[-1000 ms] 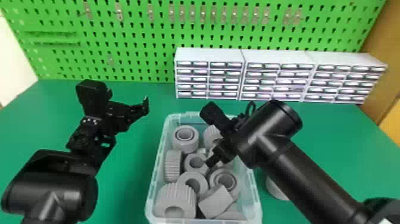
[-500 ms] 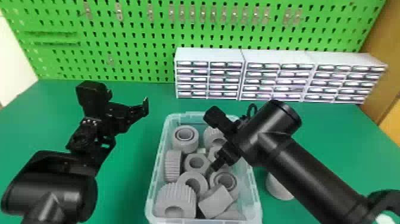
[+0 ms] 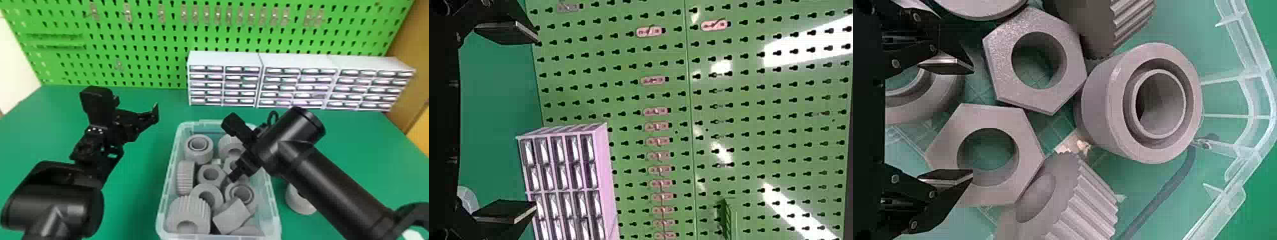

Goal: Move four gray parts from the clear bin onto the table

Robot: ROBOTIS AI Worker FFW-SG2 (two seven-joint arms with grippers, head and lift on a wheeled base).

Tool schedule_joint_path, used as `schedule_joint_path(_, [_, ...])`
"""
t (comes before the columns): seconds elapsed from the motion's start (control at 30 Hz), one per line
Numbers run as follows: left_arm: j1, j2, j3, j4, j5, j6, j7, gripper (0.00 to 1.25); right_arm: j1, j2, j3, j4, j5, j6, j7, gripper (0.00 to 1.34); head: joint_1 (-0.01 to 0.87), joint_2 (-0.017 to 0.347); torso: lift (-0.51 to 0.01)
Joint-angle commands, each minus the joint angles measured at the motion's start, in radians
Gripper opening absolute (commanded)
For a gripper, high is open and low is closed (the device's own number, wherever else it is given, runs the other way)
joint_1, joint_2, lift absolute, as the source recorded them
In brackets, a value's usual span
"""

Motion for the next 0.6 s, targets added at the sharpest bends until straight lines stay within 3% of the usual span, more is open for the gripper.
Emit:
schedule_joint_path(0.0, [0.004, 0.0, 0.001, 0.0, 0.0, 0.0, 0.0, 1.14, 0.006, -0.003, -0.009, 0.012, -0.01, -0.017, 0.0, 0.82, 0.678, 0.034, -0.05])
schedule_joint_path(0.57, [0.013, 0.0, 0.015, 0.0, 0.003, 0.0, 0.0, 1.14, 0.008, -0.011, 0.002, 0.073, -0.004, -0.051, 0.0, 0.82, 0.678, 0.034, -0.05])
